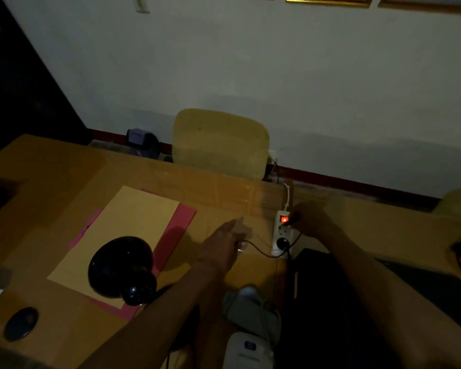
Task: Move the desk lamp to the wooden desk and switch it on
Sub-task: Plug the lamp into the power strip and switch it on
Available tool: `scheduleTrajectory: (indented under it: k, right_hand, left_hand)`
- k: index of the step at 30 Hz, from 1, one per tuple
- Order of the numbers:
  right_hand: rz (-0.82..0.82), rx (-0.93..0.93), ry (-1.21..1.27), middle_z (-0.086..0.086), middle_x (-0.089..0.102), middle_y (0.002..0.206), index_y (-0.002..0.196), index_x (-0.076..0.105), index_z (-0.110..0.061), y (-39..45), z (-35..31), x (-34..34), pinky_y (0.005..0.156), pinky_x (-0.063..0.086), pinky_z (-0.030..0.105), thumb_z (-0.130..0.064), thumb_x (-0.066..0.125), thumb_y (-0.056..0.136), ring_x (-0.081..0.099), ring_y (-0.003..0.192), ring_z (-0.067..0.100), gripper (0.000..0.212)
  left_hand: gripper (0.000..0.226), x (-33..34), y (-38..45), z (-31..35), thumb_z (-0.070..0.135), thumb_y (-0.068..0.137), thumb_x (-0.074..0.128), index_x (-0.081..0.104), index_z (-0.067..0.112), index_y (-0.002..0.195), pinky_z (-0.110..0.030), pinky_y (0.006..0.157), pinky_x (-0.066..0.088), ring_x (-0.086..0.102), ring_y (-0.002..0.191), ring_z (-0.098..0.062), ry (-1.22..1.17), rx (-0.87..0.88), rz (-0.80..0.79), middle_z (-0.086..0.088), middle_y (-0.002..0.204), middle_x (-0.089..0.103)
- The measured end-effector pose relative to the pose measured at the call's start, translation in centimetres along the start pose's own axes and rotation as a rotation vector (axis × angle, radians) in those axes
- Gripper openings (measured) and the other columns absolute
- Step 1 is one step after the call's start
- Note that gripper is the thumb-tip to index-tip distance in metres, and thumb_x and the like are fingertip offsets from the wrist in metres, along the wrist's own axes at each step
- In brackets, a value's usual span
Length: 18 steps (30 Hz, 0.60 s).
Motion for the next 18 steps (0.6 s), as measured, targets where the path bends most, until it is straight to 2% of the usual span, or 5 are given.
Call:
scheduleTrajectory:
  k: [1,5,8,11,18]
  right_hand:
    - [-0.013,-0.007,-0.007,0.009,0.072,0.120,0.104,0.080,-0.013,0.2,0.1,0.3,0.092,0.053,0.032,-0.016,0.078,0.084,0.067,0.109,0.025,0.019]
    - [-0.057,-0.028,-0.041,0.012,0.071,0.124,0.113,0.077,-0.011,0.8,0.6,1.3,0.100,0.051,0.037,-0.006,0.067,0.085,0.063,0.118,0.029,0.030]
    - [-0.081,-0.032,-0.026,0.011,0.074,0.119,0.112,0.078,-0.012,1.1,1.0,1.9,0.093,0.051,0.031,-0.005,0.067,0.087,0.066,0.113,0.026,0.029]
    - [-0.072,-0.040,-0.004,0.007,0.076,0.114,0.109,0.080,-0.017,1.3,1.2,2.2,0.086,0.049,0.025,-0.007,0.071,0.086,0.070,0.105,0.020,0.026]
    - [-0.086,-0.071,-0.037,0.009,0.072,0.119,0.113,0.077,-0.019,1.6,1.0,3.7,0.088,0.048,0.026,-0.020,0.074,0.085,0.068,0.108,0.023,0.028]
  left_hand:
    - [0.044,0.9,0.4,-0.4,0.010,0.100,0.053,0.048,0.011,0.143,0.007,0.093,0.028,0.039,0.143,-0.023,-0.070,-0.031,-0.048,-0.010,0.161,0.030]
    - [0.054,4.1,2.3,-3.3,0.011,0.098,0.054,0.039,0.020,0.149,-0.021,0.106,0.046,0.041,0.142,-0.029,-0.306,-0.159,-0.049,-0.011,0.158,0.037]
    - [0.044,5.2,3.5,-4.2,0.030,0.103,0.046,0.042,0.030,0.147,-0.032,0.116,0.036,0.028,0.149,-0.020,0.202,0.052,-0.098,-0.001,0.166,0.016]
    - [0.059,7.1,4.4,-5.7,0.049,0.102,0.010,0.009,0.028,0.157,-0.035,0.123,0.018,0.005,0.155,-0.021,0.457,0.044,-0.178,-0.005,0.167,-0.006]
    - [0.089,10.8,6.3,-7.5,0.066,0.093,0.034,-0.010,0.019,0.155,-0.055,0.120,0.004,-0.016,0.152,-0.028,0.621,0.010,-0.325,-0.007,0.153,-0.038]
Point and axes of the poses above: each hand's wrist, its own y-axis towards the middle knuckle, its own x-axis out of the palm, z = x × y, the point moved 5 cm from there along y, towards the middle knuckle
